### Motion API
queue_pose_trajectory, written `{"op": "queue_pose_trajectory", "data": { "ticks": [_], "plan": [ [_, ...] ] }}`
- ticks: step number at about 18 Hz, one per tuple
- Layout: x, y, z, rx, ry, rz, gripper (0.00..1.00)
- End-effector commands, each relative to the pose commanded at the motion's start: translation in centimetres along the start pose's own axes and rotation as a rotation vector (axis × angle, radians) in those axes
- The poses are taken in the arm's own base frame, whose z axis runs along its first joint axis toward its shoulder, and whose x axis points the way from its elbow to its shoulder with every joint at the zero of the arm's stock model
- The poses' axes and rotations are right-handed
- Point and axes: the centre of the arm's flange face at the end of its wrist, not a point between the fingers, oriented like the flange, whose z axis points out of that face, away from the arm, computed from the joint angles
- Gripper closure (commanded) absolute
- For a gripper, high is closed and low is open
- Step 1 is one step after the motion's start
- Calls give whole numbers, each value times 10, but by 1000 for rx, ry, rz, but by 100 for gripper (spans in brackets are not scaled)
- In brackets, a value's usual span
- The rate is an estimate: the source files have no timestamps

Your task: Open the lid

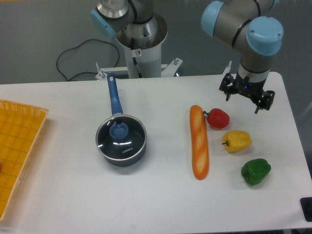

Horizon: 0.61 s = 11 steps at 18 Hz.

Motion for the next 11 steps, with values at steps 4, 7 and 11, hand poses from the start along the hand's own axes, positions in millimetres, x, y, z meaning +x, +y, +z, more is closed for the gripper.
{"op": "queue_pose_trajectory", "data": {
  "ticks": [4,7,11],
  "plan": [
    [3,-4,1,-2,4,-10,0],
    [10,-7,8,-2,23,-2,0],
    [21,-17,13,2,29,16,0]
  ]
}}
